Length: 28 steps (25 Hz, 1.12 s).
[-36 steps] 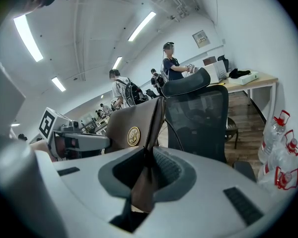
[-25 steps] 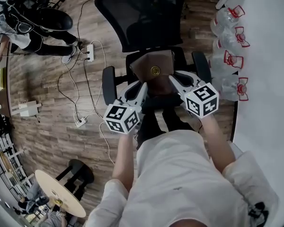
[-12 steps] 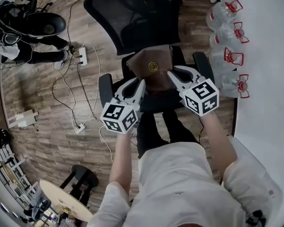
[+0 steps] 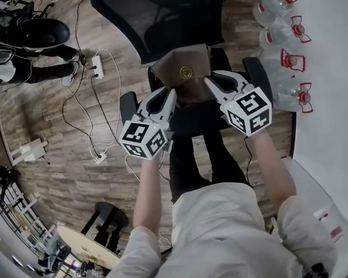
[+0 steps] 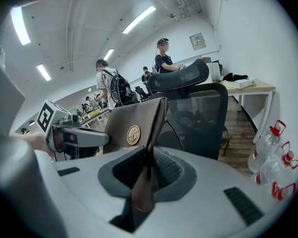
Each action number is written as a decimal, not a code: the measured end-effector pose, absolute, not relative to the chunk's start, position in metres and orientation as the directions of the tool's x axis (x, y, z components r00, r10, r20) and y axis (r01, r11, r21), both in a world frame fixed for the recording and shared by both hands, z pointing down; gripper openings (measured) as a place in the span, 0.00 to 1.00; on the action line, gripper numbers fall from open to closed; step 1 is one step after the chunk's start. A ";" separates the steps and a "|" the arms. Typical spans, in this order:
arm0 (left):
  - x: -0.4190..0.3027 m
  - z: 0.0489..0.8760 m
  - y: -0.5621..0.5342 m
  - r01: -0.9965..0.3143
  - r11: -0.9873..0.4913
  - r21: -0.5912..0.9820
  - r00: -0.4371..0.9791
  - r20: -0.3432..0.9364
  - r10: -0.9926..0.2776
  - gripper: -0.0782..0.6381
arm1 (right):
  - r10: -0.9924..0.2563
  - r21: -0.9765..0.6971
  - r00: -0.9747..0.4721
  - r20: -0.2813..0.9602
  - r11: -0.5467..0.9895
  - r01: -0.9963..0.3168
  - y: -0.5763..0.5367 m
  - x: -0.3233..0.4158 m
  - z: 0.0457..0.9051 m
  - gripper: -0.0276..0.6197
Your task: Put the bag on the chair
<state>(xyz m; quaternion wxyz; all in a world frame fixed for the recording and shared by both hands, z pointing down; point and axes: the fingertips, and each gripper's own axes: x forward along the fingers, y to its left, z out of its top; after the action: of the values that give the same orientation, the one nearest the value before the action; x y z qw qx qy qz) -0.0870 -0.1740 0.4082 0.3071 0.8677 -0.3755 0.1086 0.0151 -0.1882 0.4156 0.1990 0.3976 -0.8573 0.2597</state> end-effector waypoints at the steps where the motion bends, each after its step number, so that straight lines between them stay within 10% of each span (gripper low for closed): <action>1: -0.087 0.413 -0.176 -0.717 -0.529 0.454 0.696 0.417 -0.585 0.16 | -0.578 -0.285 -0.603 0.549 0.549 -0.786 -0.189 0.015 0.420 0.14; 28: -0.087 0.551 -0.214 -0.720 -0.531 0.446 0.693 0.471 -0.545 0.16 | -0.556 -0.287 -0.545 0.627 0.486 -0.825 -0.219 0.015 0.559 0.14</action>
<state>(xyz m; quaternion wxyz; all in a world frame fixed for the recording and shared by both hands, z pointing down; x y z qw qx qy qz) -0.0873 -0.2141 0.5513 0.3171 0.8638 -0.3662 0.1384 0.0152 -0.2188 0.5587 0.2328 0.4160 -0.8300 0.2896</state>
